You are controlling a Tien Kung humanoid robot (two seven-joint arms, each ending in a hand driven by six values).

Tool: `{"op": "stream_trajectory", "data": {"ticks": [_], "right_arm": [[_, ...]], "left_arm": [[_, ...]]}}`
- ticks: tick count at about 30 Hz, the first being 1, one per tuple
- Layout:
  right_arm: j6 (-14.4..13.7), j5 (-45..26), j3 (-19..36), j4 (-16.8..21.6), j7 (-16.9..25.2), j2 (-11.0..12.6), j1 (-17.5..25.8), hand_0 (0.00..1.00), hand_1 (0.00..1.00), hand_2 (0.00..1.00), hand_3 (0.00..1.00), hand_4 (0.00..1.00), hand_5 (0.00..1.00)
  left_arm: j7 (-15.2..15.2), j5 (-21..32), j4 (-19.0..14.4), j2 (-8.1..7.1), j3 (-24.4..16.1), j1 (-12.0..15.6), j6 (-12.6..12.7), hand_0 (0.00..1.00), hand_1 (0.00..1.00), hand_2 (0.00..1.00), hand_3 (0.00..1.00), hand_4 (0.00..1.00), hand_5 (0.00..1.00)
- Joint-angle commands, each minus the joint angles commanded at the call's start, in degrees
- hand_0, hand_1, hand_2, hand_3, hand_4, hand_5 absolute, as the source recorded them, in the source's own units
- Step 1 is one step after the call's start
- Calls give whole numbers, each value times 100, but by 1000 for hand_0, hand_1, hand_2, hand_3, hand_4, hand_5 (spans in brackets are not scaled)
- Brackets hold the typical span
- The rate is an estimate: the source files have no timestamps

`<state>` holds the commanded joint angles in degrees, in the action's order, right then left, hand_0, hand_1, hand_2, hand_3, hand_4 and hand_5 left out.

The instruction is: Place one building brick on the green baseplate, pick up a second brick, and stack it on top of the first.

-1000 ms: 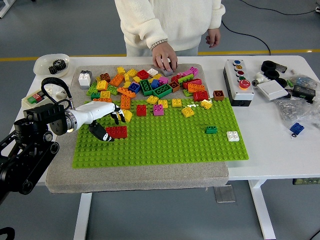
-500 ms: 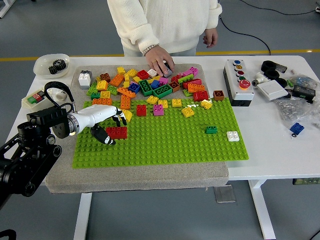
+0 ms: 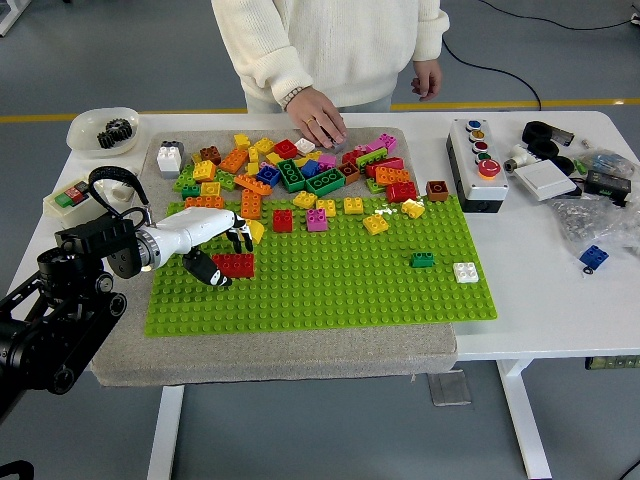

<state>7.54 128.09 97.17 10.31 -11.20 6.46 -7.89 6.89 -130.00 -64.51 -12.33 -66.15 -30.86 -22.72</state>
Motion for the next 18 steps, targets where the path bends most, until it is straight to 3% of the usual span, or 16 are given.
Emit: {"op": "stream_trajectory", "data": {"ticks": [15,16,18], "right_arm": [[-4,-36,6,0,-1,-4,-20,746,657,726,621,836,298],[-5,-38,8,0,-1,-4,-20,746,656,726,622,837,298],[-5,-36,12,0,-2,-4,-20,746,656,726,622,837,298]], "left_arm": [[20,0,34,-17,116,-57,55,713,565,489,517,846,2],[25,0,35,-14,116,-62,78,655,532,484,519,822,2],[30,0,38,-13,119,-65,100,655,532,484,519,822,2]]}}
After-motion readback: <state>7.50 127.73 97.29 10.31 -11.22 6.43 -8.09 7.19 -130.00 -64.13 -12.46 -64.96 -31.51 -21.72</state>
